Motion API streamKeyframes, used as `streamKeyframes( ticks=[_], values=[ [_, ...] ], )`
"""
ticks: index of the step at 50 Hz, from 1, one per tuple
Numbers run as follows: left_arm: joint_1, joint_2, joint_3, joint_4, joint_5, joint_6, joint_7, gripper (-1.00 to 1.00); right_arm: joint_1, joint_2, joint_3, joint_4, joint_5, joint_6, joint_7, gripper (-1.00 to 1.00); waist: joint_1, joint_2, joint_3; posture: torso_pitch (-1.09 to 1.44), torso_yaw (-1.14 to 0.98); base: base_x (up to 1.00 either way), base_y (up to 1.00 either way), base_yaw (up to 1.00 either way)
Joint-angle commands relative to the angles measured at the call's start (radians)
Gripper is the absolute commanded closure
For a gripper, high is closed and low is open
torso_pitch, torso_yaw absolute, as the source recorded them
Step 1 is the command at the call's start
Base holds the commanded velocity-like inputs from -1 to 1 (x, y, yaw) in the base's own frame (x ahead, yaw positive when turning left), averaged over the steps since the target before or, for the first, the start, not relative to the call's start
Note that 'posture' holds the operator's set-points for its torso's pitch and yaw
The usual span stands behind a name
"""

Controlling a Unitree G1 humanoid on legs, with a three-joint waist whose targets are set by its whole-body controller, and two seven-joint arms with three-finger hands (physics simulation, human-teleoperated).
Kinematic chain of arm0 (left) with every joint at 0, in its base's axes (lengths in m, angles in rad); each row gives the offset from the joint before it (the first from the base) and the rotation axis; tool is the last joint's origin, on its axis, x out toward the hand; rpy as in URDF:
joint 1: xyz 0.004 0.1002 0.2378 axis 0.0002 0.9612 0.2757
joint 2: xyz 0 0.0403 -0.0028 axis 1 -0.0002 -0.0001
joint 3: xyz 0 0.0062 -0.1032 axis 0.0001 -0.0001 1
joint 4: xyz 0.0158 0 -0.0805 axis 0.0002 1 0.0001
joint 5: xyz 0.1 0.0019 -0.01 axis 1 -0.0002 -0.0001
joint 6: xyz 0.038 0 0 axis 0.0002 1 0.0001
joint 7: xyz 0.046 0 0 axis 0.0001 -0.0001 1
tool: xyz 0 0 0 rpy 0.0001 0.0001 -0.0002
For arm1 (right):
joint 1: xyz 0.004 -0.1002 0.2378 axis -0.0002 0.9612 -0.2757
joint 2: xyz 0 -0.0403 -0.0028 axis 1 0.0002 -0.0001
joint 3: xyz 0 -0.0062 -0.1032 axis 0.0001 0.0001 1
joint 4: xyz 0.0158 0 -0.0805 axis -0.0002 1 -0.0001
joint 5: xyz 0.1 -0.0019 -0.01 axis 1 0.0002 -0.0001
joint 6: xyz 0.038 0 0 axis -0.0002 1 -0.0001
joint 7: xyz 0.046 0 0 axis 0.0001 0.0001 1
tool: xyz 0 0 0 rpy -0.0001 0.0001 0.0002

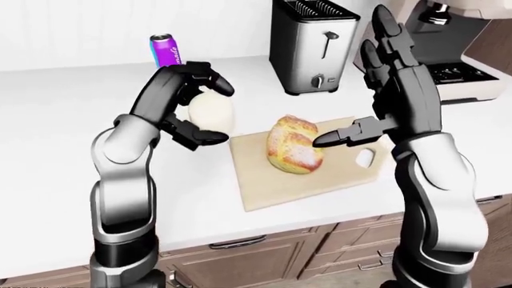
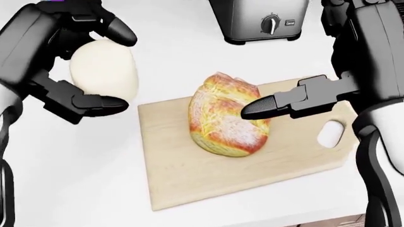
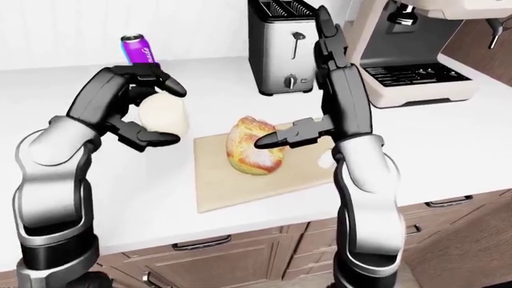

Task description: Pick up the wedge of cheese and place it on the slice of bread to prepare a simple cheese on bread dish.

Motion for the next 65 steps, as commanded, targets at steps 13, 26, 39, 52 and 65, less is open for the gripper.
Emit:
streamKeyframes(
  ticks=[13,26,39,52,65],
  values=[
    [-0.242,-0.076,-0.074,0.015,0.009,0.065,0.007,0.36,0.043,-0.011,-0.03,-0.111,0.009,-0.003,-0.017,-1.0,0.001,-0.011,-0.017,0.0,0.0,0.0,0.0,0.0],
    [-0.303,-0.211,-0.161,-0.035,0.061,0.135,-0.027,0.36,0.085,-0.013,-0.043,-0.171,0.014,0.018,-0.024,-1.0,0.002,-0.022,-0.012,0.0,0.0,0.0,0.0,0.0],
    [-0.287,-0.316,-0.222,-0.076,0.141,0.146,-0.079,0.37,0.094,-0.015,-0.051,-0.197,0.016,0.039,-0.022,-1.0,0.005,-0.032,-0.011,0.0,0.0,0.0,0.0,0.0],
    [-0.324,-0.348,-0.213,0.029,0.131,0.07,-0.056,0.39,0.117,-0.023,-0.068,-0.236,0.018,0.062,-0.018,-1.0,0.007,-0.038,-0.012,0.0,0.0,0.0,0.0,0.0],
    [-0.298,-0.362,-0.221,0.089,0.131,0.012,-0.031,0.39,0.112,-0.033,-0.08,-0.259,0.026,0.088,-0.014,-1.0,0.007,-0.039,-0.014,0.0,0.0,0.0,0.0,0.0]
  ],
)
